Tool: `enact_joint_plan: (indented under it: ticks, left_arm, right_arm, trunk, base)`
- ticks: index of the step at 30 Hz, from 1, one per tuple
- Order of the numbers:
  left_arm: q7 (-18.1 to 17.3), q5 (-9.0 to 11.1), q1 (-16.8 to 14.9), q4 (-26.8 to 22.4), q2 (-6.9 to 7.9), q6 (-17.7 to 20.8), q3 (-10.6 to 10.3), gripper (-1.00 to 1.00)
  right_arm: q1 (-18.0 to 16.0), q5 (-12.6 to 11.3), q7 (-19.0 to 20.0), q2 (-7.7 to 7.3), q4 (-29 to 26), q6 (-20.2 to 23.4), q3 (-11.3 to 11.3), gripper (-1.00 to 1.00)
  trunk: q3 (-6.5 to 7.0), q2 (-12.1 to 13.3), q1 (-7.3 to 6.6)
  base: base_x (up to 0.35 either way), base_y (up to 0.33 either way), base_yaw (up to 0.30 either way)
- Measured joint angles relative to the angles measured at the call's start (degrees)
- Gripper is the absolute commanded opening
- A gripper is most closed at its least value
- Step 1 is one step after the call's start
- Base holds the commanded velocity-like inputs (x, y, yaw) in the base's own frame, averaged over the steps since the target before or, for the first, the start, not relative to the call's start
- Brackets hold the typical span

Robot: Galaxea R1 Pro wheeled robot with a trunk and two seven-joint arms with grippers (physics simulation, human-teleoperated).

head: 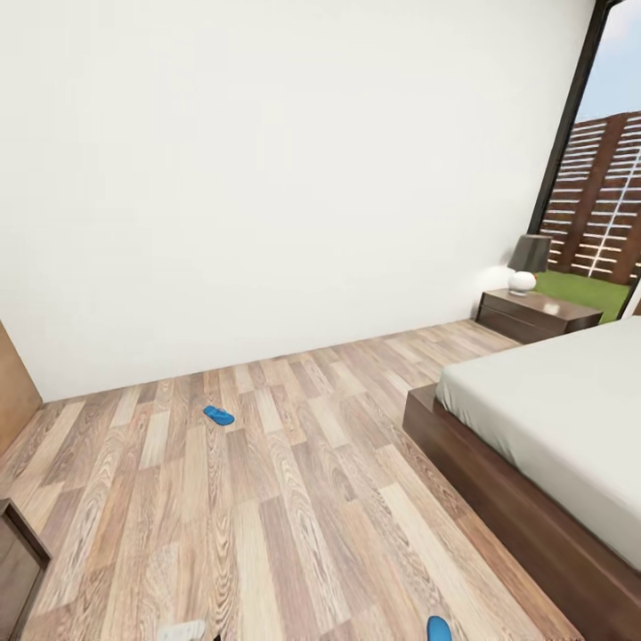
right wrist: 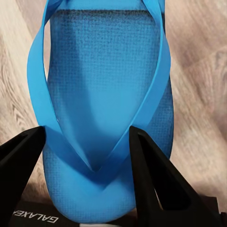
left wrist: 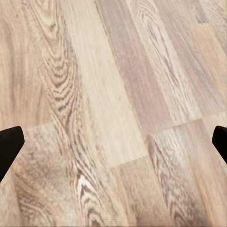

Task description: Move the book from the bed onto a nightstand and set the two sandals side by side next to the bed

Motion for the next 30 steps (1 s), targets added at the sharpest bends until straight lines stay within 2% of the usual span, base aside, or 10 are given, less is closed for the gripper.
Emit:
enact_joint_plan:
  ticks: [30]
  left_arm:
    - [0.0, 0.0, 0.0, 0.0, 0.00, 0.0, 0.0, 1.00]
  right_arm:
    - [0.0, 0.1, -0.1, 0.00, 0.1, 0.0, 0.0, -1.00]
  trunk:
    - [-2.72, 0.0, 0.00]
  base:
    - [0.000, 0.000, 0.000]
